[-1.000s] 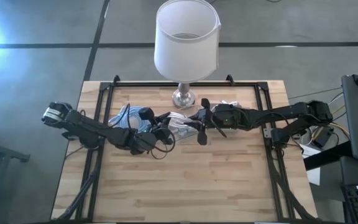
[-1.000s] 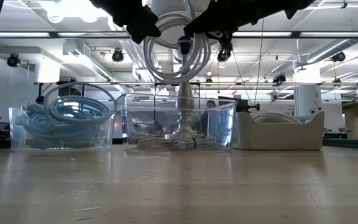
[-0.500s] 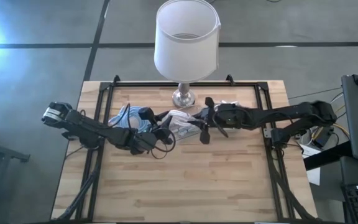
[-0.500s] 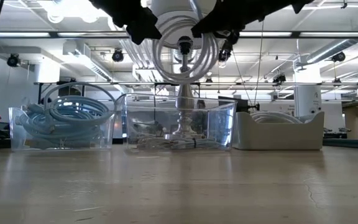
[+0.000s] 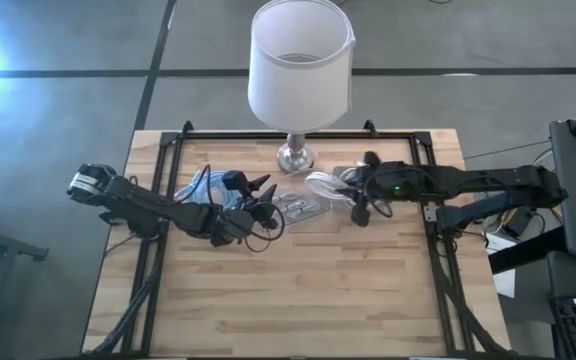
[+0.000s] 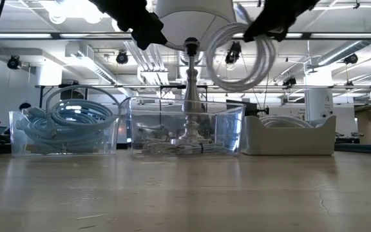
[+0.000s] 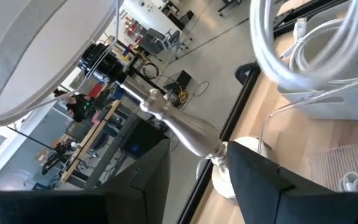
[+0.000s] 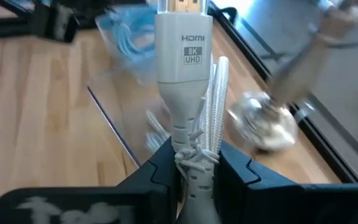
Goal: Pick & Place USB Port
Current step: Put the white hdmi cable into the gray bin
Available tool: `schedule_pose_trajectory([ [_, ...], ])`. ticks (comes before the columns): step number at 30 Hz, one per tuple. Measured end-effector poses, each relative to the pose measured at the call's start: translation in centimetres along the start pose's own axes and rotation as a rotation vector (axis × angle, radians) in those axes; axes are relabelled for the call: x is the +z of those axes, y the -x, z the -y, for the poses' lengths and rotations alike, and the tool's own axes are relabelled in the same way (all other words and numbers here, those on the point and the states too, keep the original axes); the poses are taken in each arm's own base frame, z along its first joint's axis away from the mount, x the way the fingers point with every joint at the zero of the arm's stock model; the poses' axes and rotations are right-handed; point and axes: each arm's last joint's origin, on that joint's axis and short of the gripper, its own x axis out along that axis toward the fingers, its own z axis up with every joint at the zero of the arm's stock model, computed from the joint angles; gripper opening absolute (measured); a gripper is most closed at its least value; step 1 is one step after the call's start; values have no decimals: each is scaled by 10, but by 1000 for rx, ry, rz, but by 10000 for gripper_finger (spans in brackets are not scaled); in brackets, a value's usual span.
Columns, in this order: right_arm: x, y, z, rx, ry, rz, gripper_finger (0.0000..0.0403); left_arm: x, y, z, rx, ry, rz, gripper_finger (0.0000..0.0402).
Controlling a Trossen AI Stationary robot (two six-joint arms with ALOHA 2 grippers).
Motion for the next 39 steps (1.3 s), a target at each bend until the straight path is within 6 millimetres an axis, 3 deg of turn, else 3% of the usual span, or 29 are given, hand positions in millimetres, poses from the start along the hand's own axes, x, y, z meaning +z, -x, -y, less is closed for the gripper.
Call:
schedule_pose_trajectory([
  [5,-12,28,11,-49,-25,-84,64,-1,0,0,-1,-6,-3,160],
  [8,-23,32,17,-129,-98,-166,64,-1,0,0,-1,-14,-4,157],
  [12,-37,25,21,-178,-151,-263,64,-1,0,1,-3,-31,-6,150],
  [18,-52,5,21,-79,-104,-396,64,-1,0,1,-10,-33,-4,142],
  [30,-42,-9,44,56,20,-432,63,-2,0,1,-10,-41,-5,140],
  [34,-44,-14,55,159,-27,-450,63,-2,0,1,-10,-42,-5,138],
  [39,-51,-26,69,125,-77,-511,64,-2,0,1,-10,-42,-5,139],
])
